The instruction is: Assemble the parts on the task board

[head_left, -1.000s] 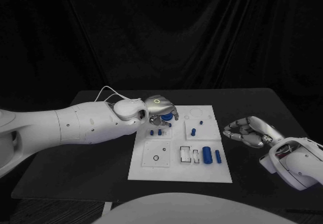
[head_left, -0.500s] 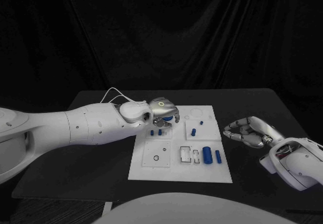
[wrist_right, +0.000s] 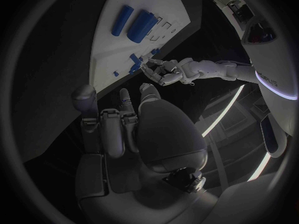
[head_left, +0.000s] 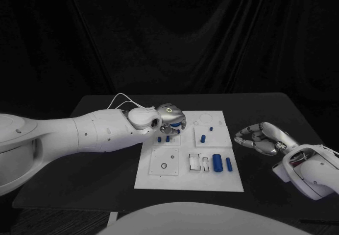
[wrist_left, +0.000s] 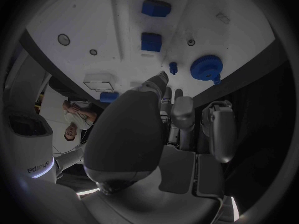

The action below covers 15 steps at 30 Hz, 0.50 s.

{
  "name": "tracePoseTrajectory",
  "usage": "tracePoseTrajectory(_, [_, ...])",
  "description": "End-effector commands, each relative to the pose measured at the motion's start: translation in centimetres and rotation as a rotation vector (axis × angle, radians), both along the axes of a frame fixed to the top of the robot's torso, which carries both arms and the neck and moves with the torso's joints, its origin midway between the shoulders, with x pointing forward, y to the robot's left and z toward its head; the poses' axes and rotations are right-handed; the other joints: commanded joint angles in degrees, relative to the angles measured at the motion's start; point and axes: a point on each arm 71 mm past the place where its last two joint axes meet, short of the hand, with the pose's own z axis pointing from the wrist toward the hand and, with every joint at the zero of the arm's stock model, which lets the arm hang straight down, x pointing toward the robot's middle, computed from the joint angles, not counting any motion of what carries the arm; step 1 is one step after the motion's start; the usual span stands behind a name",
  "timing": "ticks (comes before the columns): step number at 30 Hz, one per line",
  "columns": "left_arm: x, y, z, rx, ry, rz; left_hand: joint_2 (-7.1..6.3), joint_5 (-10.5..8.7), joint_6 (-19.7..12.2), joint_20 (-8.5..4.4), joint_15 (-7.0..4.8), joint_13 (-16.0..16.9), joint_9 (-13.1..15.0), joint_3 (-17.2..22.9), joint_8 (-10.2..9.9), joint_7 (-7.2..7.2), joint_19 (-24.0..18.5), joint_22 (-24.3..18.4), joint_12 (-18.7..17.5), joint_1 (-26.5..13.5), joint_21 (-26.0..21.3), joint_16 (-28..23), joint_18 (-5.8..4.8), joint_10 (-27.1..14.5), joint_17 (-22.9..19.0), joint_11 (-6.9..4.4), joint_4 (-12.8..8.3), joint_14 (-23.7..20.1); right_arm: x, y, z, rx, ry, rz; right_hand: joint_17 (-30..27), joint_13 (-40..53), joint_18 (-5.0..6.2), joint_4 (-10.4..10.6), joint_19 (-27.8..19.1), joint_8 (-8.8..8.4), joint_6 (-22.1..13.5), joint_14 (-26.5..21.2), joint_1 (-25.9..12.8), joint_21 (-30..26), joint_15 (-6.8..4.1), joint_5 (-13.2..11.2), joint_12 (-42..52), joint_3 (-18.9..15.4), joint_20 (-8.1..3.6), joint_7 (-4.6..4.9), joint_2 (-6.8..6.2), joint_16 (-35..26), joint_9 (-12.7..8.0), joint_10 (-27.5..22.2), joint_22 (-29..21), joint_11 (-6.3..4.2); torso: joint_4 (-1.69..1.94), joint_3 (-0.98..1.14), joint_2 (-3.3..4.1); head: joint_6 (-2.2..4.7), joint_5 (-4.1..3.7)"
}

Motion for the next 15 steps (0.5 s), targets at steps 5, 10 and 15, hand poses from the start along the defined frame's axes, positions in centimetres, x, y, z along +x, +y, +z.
tracePoseTrajectory(5, [0.12,0.05,-0.21,0.009,-0.002,0.014,0.19,-0.08,-0.33,-0.10,0.05,-0.24,-0.15,0.05,-0.36,-0.17,1.27,11.41,0.20,-0.72,-0.26,-0.43,-0.75,0.39,-0.39,0.35,-0.16,-0.66,-0.08,-0.11,0.04,0.002,-0.010,-0.007,9.33,6.21,0.93,0.05,0.00,0.13,-0.04,2.80,0.69,0.13,-0.07,0.28,-0.24,0.24,-0.01,0.13,0.00,-0.03,-0.05,3.67,5.52,0.01,0.04,0.00,0.01,0.01,0.02])
tracePoseTrajectory(10, [0.01,0.23,0.00,-0.013,-0.021,0.009,0.14,-0.42,-0.38,-0.01,0.16,-0.50,-0.29,-0.03,-0.44,-0.29,1.29,11.44,0.22,-1.16,-0.20,-0.47,-0.77,0.42,-0.60,0.53,-0.06,-0.71,-0.08,-0.17,0.04,0.002,-0.011,-0.009,9.33,6.21,0.93,0.05,0.00,0.13,-0.04,2.80,0.69,0.13,-0.07,0.28,-0.24,0.24,-0.01,0.13,0.00,-0.03,-0.05,3.67,5.52,0.01,0.03,-0.01,0.01,0.01,0.09])
tracePoseTrajectory(15, [-0.27,0.49,0.37,-0.045,-0.048,0.004,-0.04,-1.52,-0.88,0.14,0.34,-1.04,-0.68,-0.15,-0.80,-0.88,1.21,11.38,0.27,-1.66,-0.45,-0.47,-0.72,0.44,-0.99,0.73,-0.07,-0.70,-0.08,-0.17,0.05,0.002,-0.011,-0.009,9.33,6.21,0.93,0.05,0.00,0.13,-0.04,2.80,0.69,0.13,-0.07,0.28,-0.24,0.24,-0.01,0.13,0.00,-0.03,-0.05,3.67,5.52,0.01,0.02,-0.01,0.01,0.01,0.16])
